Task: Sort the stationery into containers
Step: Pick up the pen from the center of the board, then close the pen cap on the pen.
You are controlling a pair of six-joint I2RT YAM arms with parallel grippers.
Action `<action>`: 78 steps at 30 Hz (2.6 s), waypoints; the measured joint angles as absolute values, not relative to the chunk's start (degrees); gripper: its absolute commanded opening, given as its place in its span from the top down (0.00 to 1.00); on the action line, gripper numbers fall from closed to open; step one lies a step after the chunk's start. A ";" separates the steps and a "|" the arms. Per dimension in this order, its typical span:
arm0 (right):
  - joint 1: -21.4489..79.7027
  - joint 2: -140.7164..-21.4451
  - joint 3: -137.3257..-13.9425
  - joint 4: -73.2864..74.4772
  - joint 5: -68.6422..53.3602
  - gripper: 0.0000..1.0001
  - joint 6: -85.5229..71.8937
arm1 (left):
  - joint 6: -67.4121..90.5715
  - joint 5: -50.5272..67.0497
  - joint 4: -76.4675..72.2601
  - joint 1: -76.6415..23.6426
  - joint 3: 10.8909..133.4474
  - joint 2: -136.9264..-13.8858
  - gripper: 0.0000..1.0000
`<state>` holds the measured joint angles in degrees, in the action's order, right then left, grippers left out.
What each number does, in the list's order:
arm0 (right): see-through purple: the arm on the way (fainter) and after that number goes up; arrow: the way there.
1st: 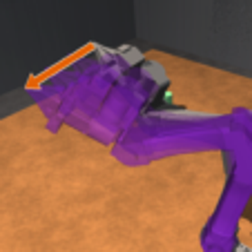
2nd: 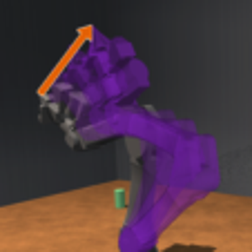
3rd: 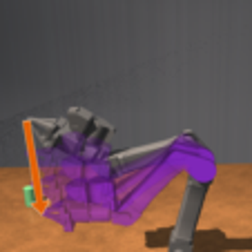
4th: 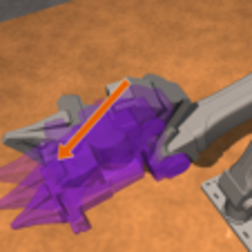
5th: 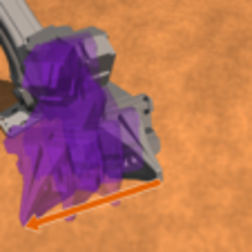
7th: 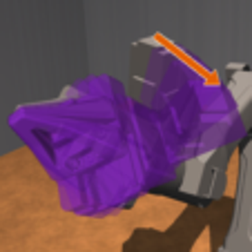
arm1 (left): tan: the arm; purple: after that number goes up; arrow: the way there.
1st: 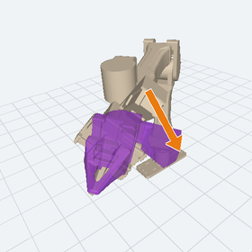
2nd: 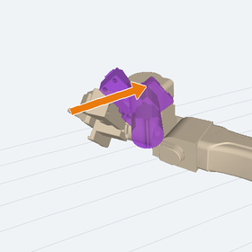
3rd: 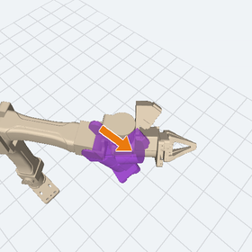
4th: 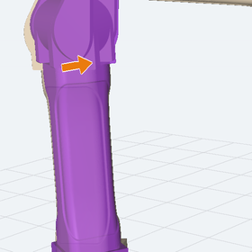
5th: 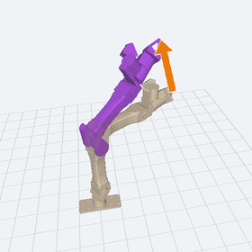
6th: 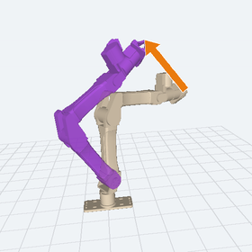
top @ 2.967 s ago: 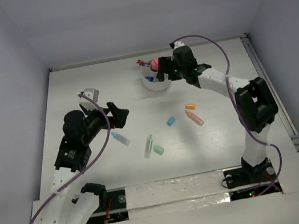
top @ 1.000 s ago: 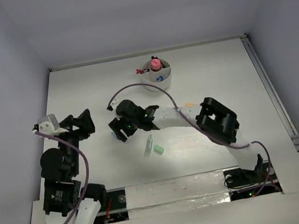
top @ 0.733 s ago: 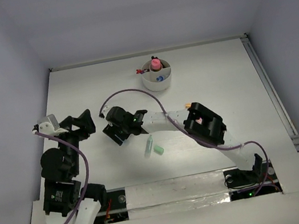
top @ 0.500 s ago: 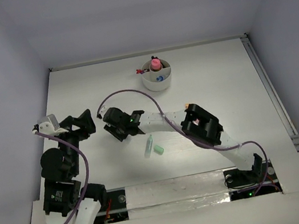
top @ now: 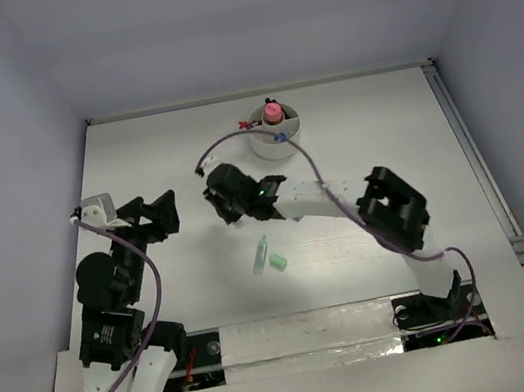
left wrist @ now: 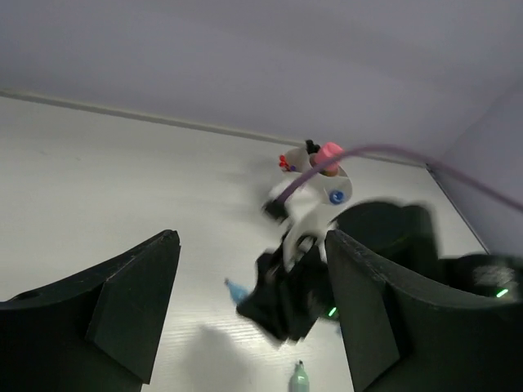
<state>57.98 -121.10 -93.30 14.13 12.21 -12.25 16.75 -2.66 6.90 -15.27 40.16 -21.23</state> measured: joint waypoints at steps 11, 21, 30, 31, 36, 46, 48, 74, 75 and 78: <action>52.60 -97.19 -83.94 -8.93 12.64 1.00 -21.21 | 17.45 16.03 2.55 -14.94 39.44 -34.87 0.41; 52.95 -97.84 -77.38 -16.19 7.09 1.00 -29.45 | 17.28 21.63 1.93 -14.90 39.31 -39.59 0.44; 53.82 -97.84 -77.30 -19.16 5.93 1.00 -30.89 | 16.99 22.83 1.45 -14.90 39.31 -42.39 0.50; 54.24 -97.86 -77.30 -19.35 5.91 1.00 -30.89 | 16.99 22.81 1.50 -14.90 39.31 -42.48 0.50; 56.64 -97.95 -77.30 -19.81 5.50 1.00 -30.87 | 16.95 22.63 1.45 -14.90 39.31 -42.19 0.53; 58.22 -97.97 -77.30 -19.99 5.58 1.00 -30.46 | 16.75 22.63 1.54 -14.90 39.31 -42.22 0.73; 58.30 -97.97 -77.30 -20.05 5.63 1.00 -30.46 | 16.78 22.70 1.56 -14.92 39.31 -42.15 0.79; 53.41 -73.03 -50.74 -1.54 15.03 0.93 -33.26 | 15.46 19.55 3.16 -14.63 39.24 -38.17 1.00; 52.64 -72.77 -48.88 0.47 15.27 0.92 -34.37 | 15.46 19.55 3.27 -14.63 39.24 -37.67 1.00; 50.72 -73.38 -44.05 5.45 15.46 0.55 -37.58 | 15.46 19.64 3.46 -14.63 39.24 -35.75 1.00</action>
<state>50.72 -73.38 -44.05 5.45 15.46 -37.58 15.46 19.64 3.46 -14.63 39.24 -35.75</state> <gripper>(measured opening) 0.185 0.146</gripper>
